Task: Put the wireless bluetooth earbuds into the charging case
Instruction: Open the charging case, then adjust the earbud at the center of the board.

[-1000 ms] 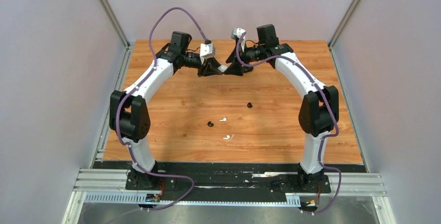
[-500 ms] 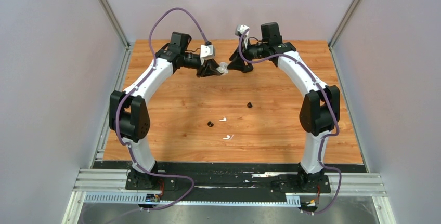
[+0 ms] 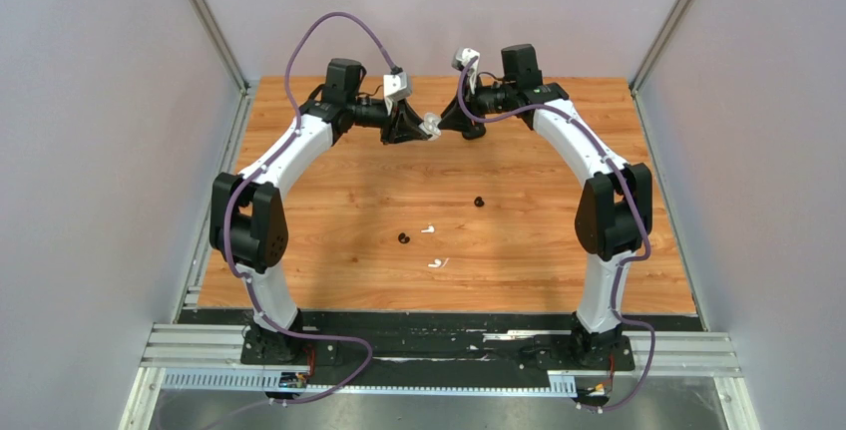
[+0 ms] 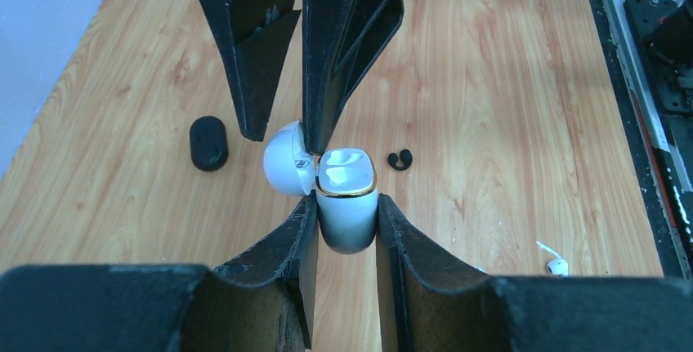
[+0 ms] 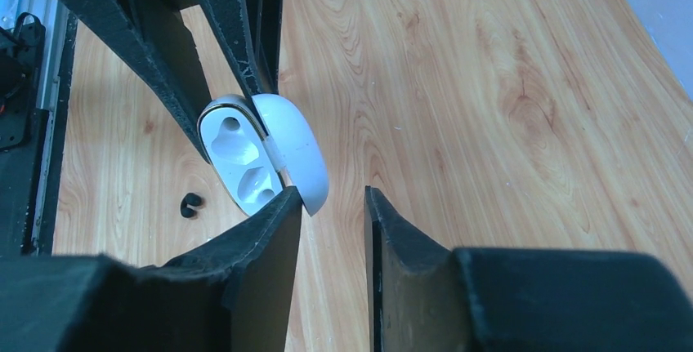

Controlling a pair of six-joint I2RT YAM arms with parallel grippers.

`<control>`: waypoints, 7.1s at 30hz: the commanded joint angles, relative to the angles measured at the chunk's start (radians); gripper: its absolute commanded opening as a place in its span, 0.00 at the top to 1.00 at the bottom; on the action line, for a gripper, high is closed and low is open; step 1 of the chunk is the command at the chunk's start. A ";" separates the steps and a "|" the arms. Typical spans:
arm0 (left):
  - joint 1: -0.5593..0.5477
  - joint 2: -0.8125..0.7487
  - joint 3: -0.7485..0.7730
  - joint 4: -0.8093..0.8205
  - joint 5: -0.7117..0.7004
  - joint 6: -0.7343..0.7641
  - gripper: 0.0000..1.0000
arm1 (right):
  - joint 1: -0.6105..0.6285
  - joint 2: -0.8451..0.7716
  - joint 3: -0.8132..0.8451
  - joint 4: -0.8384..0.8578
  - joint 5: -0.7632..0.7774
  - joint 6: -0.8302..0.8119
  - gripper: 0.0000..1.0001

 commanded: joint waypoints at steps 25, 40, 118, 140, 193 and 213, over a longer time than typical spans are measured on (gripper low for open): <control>-0.005 0.014 -0.006 0.120 -0.061 -0.184 0.99 | 0.041 -0.108 -0.053 0.030 0.046 -0.147 1.00; 0.042 0.089 0.195 -0.163 -0.030 -0.432 0.27 | 0.047 -0.186 -0.184 -0.034 0.207 -0.529 1.00; 0.064 0.450 0.611 -0.688 0.069 -0.397 1.00 | -0.009 -0.241 -0.126 -0.083 0.181 -0.161 0.52; 0.144 -0.025 0.098 -0.892 -0.121 -0.108 1.00 | 0.021 -0.446 -0.585 -0.105 0.079 -0.072 0.54; 0.164 -0.330 -0.224 -0.544 -0.368 -0.432 1.00 | 0.419 -0.062 -0.569 -0.166 0.548 0.675 0.57; 0.164 -0.338 -0.209 -0.589 -0.388 -0.375 1.00 | 0.383 -0.320 -0.708 -0.245 0.133 -1.370 0.48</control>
